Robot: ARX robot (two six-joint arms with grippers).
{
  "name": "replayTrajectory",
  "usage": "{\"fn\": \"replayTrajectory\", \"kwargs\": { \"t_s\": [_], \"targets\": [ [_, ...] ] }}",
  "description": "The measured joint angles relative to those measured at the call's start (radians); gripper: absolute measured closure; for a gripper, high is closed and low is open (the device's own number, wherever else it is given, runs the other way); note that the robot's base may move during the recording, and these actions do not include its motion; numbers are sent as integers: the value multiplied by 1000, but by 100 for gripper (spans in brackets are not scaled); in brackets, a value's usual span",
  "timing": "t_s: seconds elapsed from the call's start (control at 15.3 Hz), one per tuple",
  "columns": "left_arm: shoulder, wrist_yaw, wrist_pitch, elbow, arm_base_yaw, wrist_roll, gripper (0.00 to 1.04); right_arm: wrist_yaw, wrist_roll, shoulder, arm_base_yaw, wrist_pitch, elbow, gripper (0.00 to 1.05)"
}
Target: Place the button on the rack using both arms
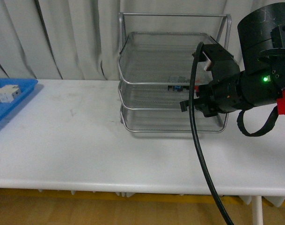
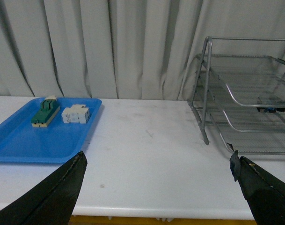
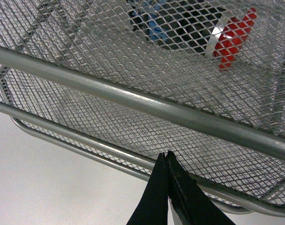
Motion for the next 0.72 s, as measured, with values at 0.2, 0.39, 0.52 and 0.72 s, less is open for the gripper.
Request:
{"fn": "replayTrajectory", "kwargs": {
  "t_s": [0.2,0.39,0.52,0.72],
  "targets": [
    [0,0,0,0,0,0,7,-31,32,-54,1,23,-106,103],
    [0,0,0,0,0,0,7,-106,79,-224,-3,76,-282,103],
    [0,0,0,0,0,0,7,-153,112,-390,-43,143,-411,103],
    [0,0,0,0,0,0,7,-192,164,-616,-145,172,-566,103]
  ]
}}
